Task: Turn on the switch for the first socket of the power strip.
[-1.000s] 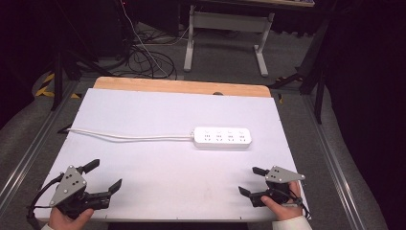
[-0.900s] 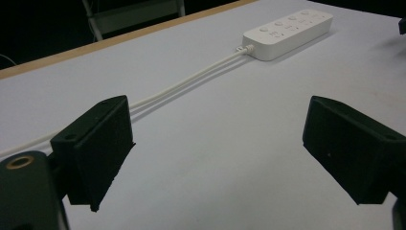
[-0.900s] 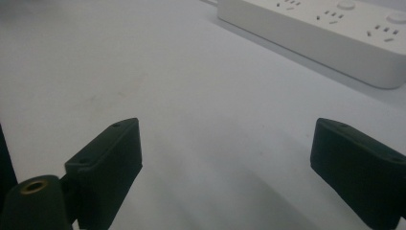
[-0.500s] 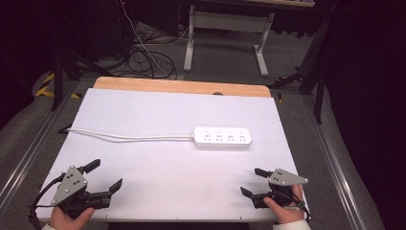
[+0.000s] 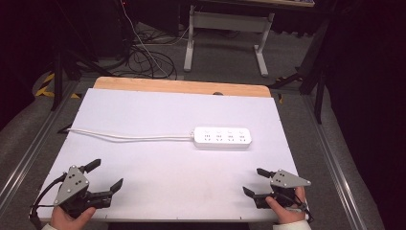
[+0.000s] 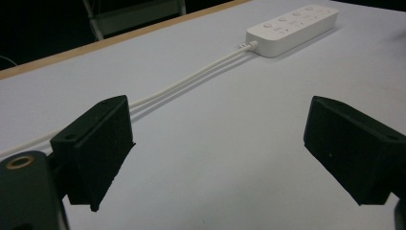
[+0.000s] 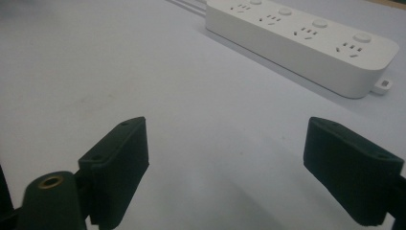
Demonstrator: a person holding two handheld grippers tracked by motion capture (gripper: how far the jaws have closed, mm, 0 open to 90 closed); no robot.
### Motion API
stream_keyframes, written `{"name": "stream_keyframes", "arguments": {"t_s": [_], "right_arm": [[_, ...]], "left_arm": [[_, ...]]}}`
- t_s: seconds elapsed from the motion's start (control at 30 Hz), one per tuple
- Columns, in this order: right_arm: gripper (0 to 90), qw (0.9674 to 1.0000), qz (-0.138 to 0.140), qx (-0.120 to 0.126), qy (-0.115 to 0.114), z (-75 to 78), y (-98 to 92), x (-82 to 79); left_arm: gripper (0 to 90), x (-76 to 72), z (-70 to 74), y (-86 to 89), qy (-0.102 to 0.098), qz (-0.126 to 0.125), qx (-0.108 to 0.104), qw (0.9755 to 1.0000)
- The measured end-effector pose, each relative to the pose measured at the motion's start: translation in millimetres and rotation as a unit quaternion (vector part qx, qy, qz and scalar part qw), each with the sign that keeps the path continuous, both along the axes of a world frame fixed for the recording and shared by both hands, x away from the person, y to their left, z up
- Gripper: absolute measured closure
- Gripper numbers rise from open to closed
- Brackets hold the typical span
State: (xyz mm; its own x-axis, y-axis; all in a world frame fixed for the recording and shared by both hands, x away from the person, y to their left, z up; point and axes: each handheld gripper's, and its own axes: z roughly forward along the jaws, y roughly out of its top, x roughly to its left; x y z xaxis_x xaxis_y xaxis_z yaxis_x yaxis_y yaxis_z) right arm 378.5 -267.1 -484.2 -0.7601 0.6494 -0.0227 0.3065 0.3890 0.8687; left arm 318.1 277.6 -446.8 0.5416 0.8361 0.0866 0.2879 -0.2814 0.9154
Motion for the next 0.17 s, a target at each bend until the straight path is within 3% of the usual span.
{"name": "stream_keyframes", "arguments": {"t_s": [0.17], "right_arm": [[16.2,1.0,-0.005,-0.003,-0.002,-0.9,-1.5,2.6]], "left_arm": [[12.1,1.9,-3.0,2.1,-0.005,0.01,0.004,0.9999]]}}
